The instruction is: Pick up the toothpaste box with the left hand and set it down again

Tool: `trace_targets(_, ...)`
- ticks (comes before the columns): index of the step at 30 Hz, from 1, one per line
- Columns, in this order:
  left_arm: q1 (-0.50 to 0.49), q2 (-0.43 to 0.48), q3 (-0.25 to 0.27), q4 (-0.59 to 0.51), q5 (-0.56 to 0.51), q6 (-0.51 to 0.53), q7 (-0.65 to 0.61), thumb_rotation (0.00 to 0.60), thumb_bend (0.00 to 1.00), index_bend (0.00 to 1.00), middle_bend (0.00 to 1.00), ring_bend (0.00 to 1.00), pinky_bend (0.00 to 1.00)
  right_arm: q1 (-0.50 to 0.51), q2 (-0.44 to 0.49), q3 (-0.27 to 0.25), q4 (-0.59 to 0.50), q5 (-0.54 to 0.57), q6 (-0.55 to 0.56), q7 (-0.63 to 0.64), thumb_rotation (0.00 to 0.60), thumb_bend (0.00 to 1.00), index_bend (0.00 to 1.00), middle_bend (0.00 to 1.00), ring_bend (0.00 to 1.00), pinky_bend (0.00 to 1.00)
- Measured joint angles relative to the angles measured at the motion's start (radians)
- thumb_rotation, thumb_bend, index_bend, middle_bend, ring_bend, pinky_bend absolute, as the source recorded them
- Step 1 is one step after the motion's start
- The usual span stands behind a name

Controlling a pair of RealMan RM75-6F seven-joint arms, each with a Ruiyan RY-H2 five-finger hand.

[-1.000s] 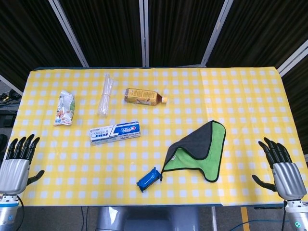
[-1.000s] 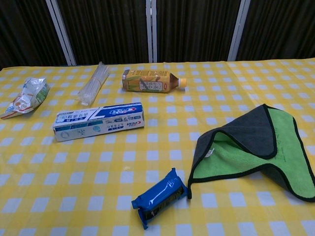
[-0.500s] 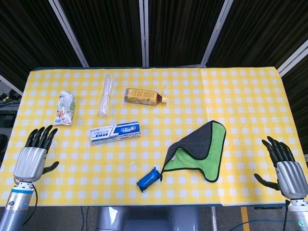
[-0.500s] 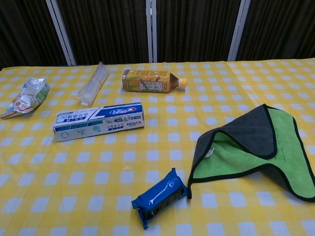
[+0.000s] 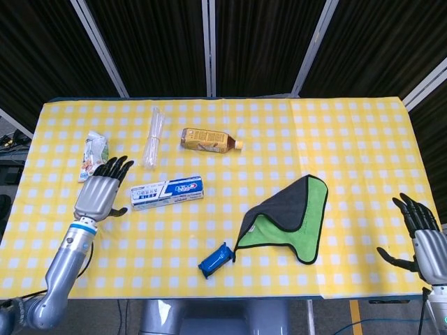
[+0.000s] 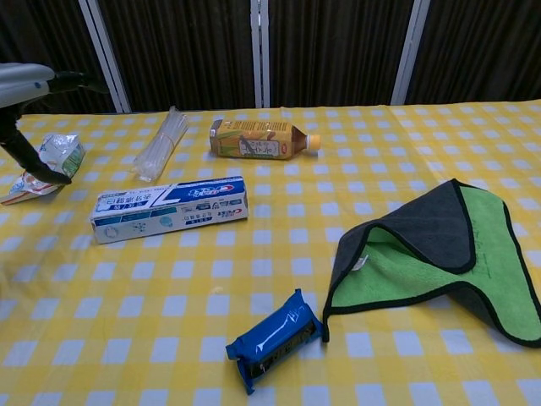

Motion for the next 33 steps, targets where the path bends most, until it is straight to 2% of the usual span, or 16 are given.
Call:
trace_targets(8, -0.207, -0.108, -0.054, 0.064, -0.382, -0.047, 0.158, 0.6, 0.07, 0.11, 0.0, 0.06, 0.17, 0.006, 0.009, 0.005, 0.014, 0.017, -0.022, 0.045, 0.6, 0.08, 0.0, 0.0, 0.0, 0.0)
trace_targets(12, -0.332, -0.182, -0.068, 0.144, -0.569, -0.053, 0.233, 0.6, 0.07, 0.14, 0.01, 0.08, 0.19, 0.009, 0.011, 0.006, 0.019, 0.022, -0.031, 0.06, 0.6, 0.08, 0.0, 0.0, 0.0, 0.0)
trace_targets(15, -0.404, -0.234, -0.076, 0.214, -0.664, -0.057, 0.266, 0.6, 0.07, 0.17, 0.03, 0.1, 0.2, 0.012, 0.013, 0.008, 0.022, 0.027, -0.037, 0.071, 0.6, 0.08, 0.0, 0.0, 0.0, 0.0)
trace_targets(21, -0.507, -0.316, -0.074, 0.332, -0.769, -0.066, 0.291, 0.6, 0.07, 0.18, 0.04, 0.11, 0.21, 0.015, 0.018, 0.014, 0.033, 0.04, -0.049, 0.103, 0.6, 0.08, 0.0, 0.0, 0.0, 0.0)
trace_targets(33, -0.603, -0.408, -0.051, 0.492, -0.854, -0.072, 0.298, 0.6, 0.07, 0.21, 0.06, 0.13, 0.22, 0.016, 0.028, 0.026, 0.05, 0.062, -0.059, 0.151, 0.6, 0.08, 0.0, 0.0, 0.0, 0.0)
